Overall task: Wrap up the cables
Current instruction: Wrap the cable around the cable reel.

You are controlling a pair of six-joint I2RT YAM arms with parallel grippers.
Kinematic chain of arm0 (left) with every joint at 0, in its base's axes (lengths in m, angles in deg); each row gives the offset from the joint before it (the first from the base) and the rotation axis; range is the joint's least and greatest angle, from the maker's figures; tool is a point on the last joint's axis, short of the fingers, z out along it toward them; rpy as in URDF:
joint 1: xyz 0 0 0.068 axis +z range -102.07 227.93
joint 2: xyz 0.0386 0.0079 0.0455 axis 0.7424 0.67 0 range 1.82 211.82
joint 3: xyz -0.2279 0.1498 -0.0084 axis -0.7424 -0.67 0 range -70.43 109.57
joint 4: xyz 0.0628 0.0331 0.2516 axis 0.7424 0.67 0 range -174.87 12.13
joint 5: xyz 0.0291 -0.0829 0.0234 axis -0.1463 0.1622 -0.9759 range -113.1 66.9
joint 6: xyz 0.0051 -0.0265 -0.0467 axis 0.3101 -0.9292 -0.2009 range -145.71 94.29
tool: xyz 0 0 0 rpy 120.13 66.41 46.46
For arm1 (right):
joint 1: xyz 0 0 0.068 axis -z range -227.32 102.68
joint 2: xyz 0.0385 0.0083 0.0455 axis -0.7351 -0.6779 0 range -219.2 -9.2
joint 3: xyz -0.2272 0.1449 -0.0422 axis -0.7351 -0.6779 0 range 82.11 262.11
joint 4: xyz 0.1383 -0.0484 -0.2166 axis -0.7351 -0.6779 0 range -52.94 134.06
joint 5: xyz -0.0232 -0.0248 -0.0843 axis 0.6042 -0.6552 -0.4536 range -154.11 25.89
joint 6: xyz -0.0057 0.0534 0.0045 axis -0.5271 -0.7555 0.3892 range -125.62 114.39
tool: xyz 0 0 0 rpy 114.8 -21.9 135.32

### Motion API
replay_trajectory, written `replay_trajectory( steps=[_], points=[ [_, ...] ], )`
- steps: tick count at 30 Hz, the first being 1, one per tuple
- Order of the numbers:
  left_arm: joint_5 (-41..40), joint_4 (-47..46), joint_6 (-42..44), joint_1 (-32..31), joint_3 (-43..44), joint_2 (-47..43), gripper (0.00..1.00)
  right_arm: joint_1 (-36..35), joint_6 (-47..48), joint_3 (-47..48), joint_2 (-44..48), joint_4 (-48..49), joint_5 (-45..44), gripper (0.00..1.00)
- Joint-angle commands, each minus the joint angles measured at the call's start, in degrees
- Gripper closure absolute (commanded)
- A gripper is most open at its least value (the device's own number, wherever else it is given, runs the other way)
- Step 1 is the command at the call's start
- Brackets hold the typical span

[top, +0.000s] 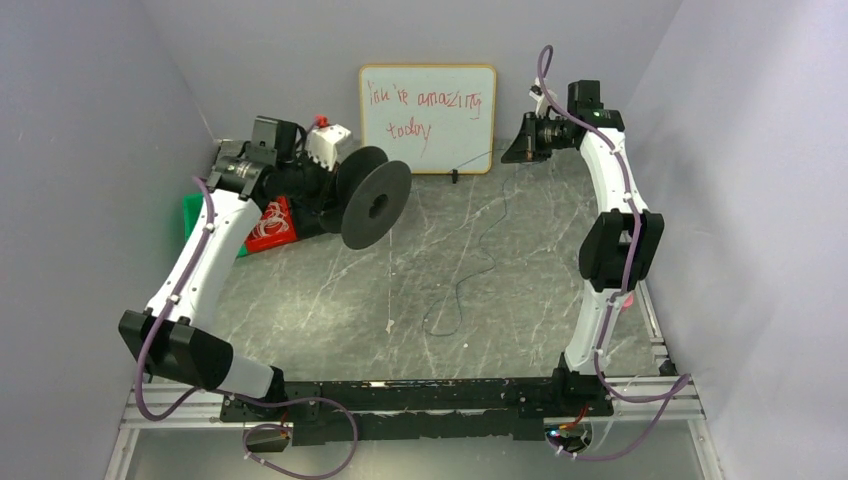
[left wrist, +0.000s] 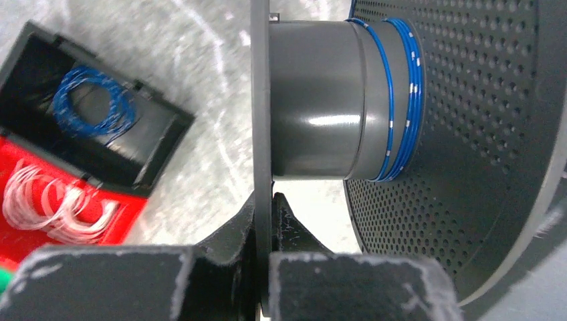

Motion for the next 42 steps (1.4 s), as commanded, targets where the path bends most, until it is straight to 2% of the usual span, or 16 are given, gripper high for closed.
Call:
replay_trajectory(
  steps=[1,9,17,29,36,42],
  points=[
    [-18.1,-7.3,2.9,-3.8,-1.1,-1.1,0.98,0.2,-1.3,1.8,4.7,1.5,2.4,1.0],
    [-40.0,-13.7,5.2,-14.2,-4.8,2.9,0.98,0.2,-2.3,1.0,9.4,1.8,14.5,1.0],
    [-51.0,-14.5,0.1,-15.1,-0.1,10.0,0.98,-3.3,-2.3,-3.0,14.1,2.7,21.5,1.0],
    [-54.8,-11.7,-8.2,-15.0,8.9,17.9,0.98,-19.1,3.3,-10.0,18.9,4.1,25.4,1.0],
    [-50.5,-9.4,-16.9,-14.7,14.4,18.1,0.98,-28.1,12.0,-12.3,15.6,0.4,23.7,1.0],
    [-41.7,-10.6,-24.3,-12.0,15.9,15.4,0.98,-32.7,13.6,-14.1,13.1,0.8,23.7,1.0]
  ],
)
